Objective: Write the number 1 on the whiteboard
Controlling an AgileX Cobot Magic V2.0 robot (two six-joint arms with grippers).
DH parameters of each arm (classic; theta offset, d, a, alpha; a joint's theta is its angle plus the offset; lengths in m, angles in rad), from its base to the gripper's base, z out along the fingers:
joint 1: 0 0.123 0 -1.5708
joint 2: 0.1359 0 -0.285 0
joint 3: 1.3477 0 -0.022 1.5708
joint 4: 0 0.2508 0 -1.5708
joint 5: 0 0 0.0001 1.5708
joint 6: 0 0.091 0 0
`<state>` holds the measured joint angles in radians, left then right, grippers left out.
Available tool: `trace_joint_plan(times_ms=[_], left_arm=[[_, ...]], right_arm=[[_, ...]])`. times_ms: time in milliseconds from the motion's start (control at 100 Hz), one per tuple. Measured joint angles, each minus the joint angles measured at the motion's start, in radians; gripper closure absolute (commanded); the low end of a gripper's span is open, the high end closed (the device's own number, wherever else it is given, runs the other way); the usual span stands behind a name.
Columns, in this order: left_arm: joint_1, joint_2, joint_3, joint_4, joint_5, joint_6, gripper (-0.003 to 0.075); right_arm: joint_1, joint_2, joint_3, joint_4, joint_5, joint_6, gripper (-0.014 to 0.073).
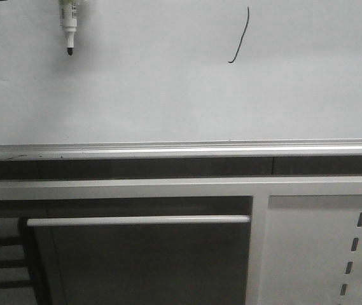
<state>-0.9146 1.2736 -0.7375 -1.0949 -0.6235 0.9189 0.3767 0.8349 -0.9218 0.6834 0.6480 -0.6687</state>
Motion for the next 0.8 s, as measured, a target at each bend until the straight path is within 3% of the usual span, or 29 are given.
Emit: trace_joint_plan(times_ms=[220, 510, 800], left_arm=[[0.023, 0.046, -0.011, 0.047, -0.011, -0.052, 0.0741], [0.067, 0.082, -0.062, 0.081, 0.112, -0.068, 0.0741], [0.076, 0.089, -0.066, 0.092, 0.127, -0.072, 0.0728]], right_arm=[[0.0, 0.0, 0.0, 0.0, 0.0, 0.0, 0.0262], [0.0, 0.0, 0.0, 0.0, 0.0, 0.0, 0.0262], [0.0, 0.0, 0.0, 0.0, 0.0, 0.0, 0.0262]])
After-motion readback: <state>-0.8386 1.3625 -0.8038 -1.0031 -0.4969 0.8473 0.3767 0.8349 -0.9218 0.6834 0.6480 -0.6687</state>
